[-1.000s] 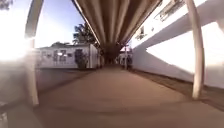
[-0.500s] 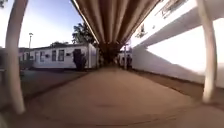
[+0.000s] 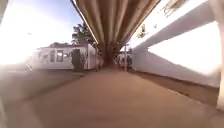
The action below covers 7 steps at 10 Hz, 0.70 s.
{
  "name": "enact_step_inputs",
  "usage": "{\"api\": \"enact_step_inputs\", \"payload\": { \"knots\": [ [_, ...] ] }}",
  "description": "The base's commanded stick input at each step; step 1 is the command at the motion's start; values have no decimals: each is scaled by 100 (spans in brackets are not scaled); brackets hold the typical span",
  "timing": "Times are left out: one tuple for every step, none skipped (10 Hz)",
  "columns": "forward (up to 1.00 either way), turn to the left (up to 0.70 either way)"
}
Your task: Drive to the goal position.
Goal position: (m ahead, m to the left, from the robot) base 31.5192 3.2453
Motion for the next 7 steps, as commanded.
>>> {"api": "enact_step_inputs", "payload": {
  "knots": [
    [70,0],
    [70,0],
    [70,0],
    [70,0],
    [70,0],
    [70,0],
    [70,0]
  ]
}}
